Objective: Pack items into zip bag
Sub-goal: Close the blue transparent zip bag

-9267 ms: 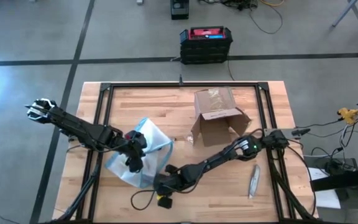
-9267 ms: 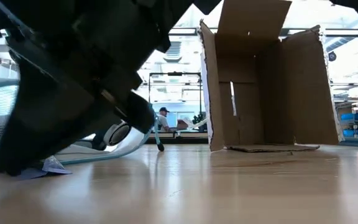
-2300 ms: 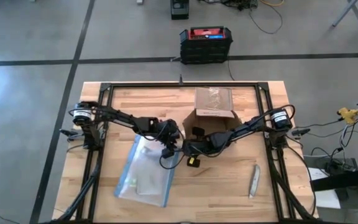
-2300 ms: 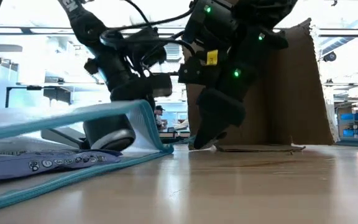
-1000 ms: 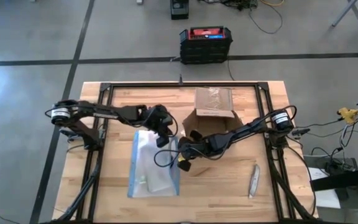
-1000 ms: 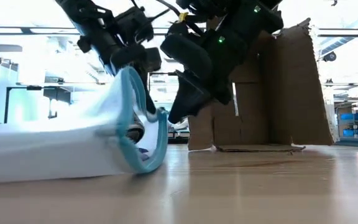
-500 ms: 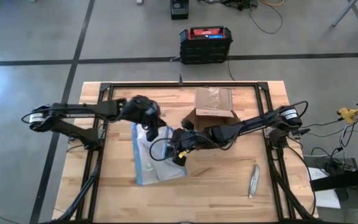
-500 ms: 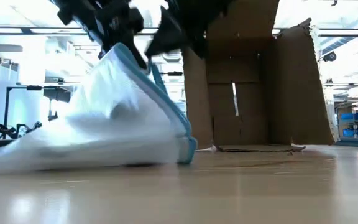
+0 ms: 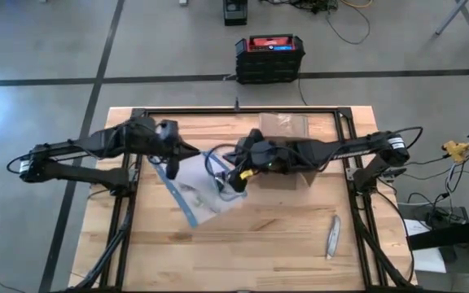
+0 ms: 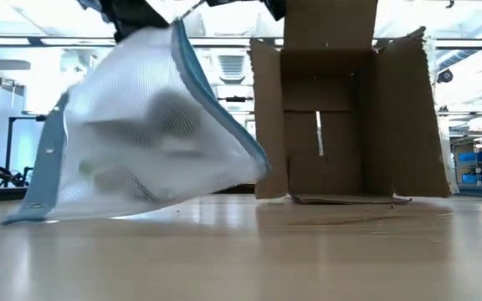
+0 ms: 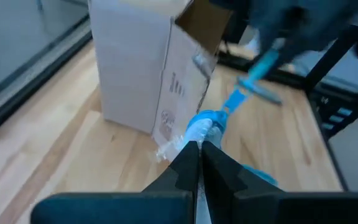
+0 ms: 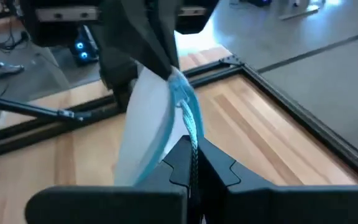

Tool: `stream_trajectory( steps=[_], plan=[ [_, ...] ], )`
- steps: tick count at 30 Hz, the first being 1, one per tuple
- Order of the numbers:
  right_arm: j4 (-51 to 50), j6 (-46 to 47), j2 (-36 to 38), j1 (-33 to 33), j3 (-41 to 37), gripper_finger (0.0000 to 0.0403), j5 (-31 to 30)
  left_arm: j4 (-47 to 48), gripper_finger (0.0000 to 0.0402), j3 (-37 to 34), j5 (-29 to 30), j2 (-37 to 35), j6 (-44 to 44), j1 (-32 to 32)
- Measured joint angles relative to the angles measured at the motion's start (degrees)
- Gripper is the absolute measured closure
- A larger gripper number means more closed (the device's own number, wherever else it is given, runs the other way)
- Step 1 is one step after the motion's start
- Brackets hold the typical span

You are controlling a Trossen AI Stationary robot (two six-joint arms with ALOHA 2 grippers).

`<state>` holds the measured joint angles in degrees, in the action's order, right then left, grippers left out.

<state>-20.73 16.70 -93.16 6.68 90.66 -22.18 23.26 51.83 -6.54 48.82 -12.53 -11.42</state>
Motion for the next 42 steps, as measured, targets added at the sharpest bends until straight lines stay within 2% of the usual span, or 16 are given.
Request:
stream_trajectory(
  steps=[10,20,26,34,38,42],
  plan=[
    [1.2,-5.4,-0.8,-0.5,8.5,0.0403,3.4,-3.2,0.0401,0.0,-0.5,-7.6,-0.2,0.0],
    [-1.5,0.0,-1.6,-1.0,7.1,0.0403,3.9,-6.1,0.0401,0.2,-1.7,-13.3,-0.6,0.0],
    [3.7,-3.0,-2.7,-1.1,8.1,0.0403,2.9,-4.6,0.0401,0.1,-1.9,-13.6,-0.2,0.0],
    [4.8,-6.0,-2.6,-1.4,10.8,0.0403,2.7,-5.3,0.0399,0.1,-5.2,-10.7,-0.4,0.1],
    [4.7,-6.1,-2.6,-1.3,10.6,0.0403,3.2,-6.2,0.037,0.1,-4.7,-7.5,2.4,0.1],
    [4.1,-5.9,-3.0,-0.9,10.3,0.0403,4.7,-7.9,0.0312,0.9,-4.6,-3.7,6.5,0.1]
  ],
)
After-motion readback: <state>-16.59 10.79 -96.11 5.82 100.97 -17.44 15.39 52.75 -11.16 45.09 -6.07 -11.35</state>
